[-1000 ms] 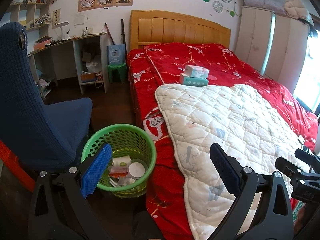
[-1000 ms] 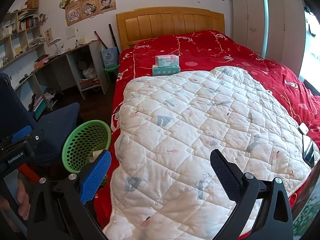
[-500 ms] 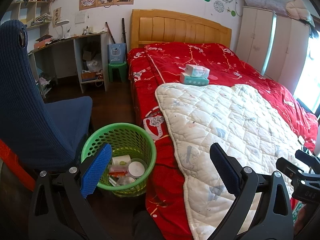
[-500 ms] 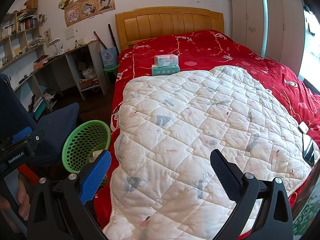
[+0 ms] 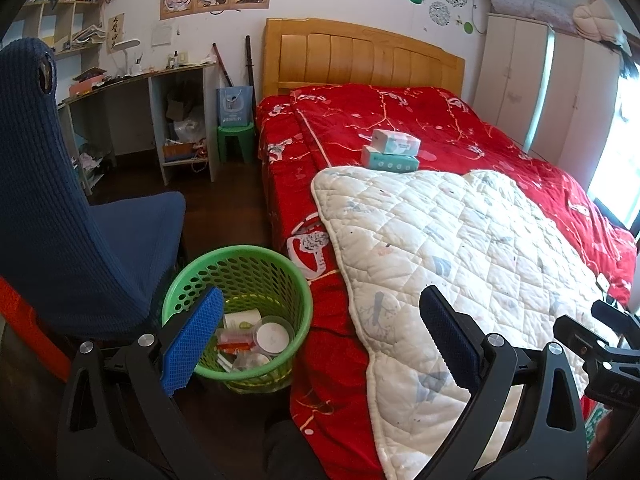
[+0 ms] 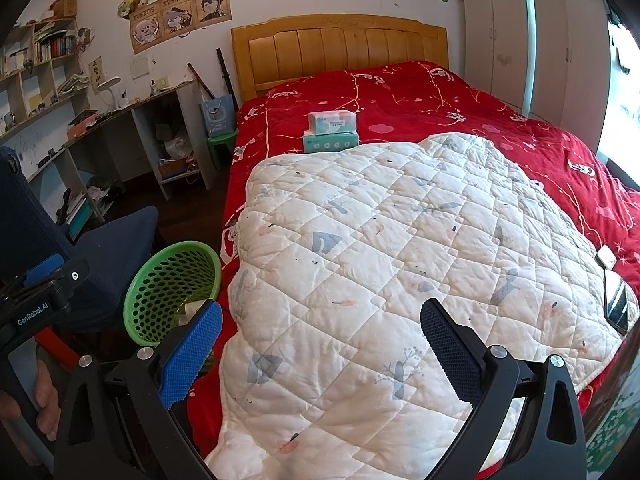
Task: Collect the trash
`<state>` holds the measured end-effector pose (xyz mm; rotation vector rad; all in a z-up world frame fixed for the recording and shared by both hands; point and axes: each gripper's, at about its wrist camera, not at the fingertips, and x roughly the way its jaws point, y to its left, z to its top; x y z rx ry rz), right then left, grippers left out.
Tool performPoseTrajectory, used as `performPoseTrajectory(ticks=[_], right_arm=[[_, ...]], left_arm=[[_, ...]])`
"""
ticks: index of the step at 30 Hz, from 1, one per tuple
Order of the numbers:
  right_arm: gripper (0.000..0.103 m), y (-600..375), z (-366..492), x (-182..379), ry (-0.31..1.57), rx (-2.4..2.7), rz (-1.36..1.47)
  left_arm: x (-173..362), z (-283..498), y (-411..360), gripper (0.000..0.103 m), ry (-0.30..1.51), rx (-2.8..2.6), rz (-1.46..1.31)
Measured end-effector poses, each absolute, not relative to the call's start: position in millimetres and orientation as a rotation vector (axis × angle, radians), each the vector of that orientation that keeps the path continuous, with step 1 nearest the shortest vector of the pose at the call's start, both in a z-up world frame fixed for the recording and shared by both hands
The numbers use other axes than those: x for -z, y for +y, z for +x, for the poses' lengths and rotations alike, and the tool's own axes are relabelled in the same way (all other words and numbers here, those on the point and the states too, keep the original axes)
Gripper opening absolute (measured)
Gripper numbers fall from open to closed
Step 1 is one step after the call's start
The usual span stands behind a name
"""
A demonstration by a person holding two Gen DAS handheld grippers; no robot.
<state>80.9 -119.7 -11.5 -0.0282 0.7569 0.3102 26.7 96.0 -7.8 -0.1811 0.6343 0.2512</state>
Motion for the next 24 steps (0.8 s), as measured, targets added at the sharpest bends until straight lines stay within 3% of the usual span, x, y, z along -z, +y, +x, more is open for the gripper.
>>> performPoseTrajectory(ticks=[24], right_arm=[[0.096,-120.6,83.1,14.2,0.76,-0.302,-0.024]], left_arm=[[9.7,28.2,97.7,0.097,0.638,-0.266,-0.18]])
